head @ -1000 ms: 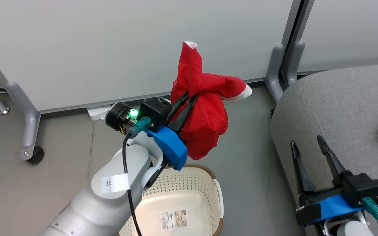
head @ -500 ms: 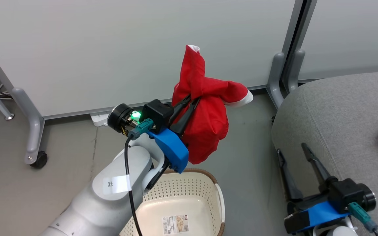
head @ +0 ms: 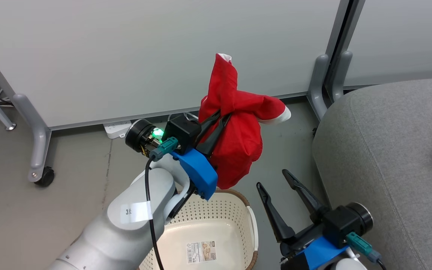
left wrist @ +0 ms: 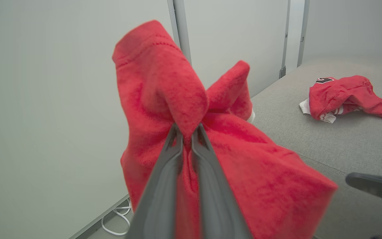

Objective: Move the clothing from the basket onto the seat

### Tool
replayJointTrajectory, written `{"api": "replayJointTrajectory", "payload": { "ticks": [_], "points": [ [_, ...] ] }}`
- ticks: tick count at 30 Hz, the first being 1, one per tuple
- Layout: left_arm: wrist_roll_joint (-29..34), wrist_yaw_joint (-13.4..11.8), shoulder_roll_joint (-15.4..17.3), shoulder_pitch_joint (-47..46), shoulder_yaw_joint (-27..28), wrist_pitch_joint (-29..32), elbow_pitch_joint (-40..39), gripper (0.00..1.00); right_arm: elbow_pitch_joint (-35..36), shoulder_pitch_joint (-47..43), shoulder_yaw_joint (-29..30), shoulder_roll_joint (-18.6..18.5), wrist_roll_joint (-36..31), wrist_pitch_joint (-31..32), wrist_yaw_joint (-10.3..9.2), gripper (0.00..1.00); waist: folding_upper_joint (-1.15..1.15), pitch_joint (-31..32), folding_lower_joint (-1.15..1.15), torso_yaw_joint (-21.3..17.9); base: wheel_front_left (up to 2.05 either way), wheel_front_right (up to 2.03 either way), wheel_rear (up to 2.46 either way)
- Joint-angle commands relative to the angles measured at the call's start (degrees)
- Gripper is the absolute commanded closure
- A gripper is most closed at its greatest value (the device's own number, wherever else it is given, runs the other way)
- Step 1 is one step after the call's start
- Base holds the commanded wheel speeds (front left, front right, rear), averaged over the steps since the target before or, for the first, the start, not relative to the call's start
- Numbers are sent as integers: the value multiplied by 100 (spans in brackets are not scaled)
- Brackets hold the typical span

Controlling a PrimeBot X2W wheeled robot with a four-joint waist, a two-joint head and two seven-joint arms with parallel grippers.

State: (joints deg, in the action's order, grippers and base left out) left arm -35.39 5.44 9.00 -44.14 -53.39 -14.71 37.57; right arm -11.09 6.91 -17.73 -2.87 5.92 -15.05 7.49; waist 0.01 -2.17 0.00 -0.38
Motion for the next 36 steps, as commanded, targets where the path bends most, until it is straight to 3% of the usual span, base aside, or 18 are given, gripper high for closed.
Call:
{"api": "replayJointTrajectory", "payload": {
  "ticks": [1, 13, 32, 33, 34, 35, 36],
  "points": [
    [-31, 6, 6, -68, -14, -5, -1, 100, -44, 136, -112, -5, 51, -19, 1, 0, -1, -19, 0, 7, 0, 0, 0],
    [-25, 45, -108, -183, -113, -17, 38, 100, -613, 973, -630, -5, 361, -19, 1, 0, -1, -132, 0, 127, 0, 0, 0],
    [30, 94, -271, -347, -192, -52, 121, 100, -1507, 2042, -887, -5, 910, -19, 1, 0, -1, -361, 0, 239, 0, 0, 0],
    [30, 96, -276, -349, -193, -48, 128, 100, -1526, 2058, -903, -5, 937, -19, 1, 15, -1, -364, 0, 238, 0, 0, 0],
    [31, 99, -279, -354, -195, -49, 134, 100, -1544, 2077, -917, -4, 958, -19, 1, 81, -1, -369, 0, 238, 0, 0, 0],
    [31, 103, -283, -361, -196, -50, 140, 100, -1559, 2105, -928, -4, 980, -19, 1, 100, -1, -375, 0, 239, 0, 0, 0],
    [31, 108, -285, -369, -196, -51, 145, 100, -1569, 2135, -936, -5, 990, -19, 1, 100, -1, -381, 0, 240, 0, 0, 0]
  ]
}}
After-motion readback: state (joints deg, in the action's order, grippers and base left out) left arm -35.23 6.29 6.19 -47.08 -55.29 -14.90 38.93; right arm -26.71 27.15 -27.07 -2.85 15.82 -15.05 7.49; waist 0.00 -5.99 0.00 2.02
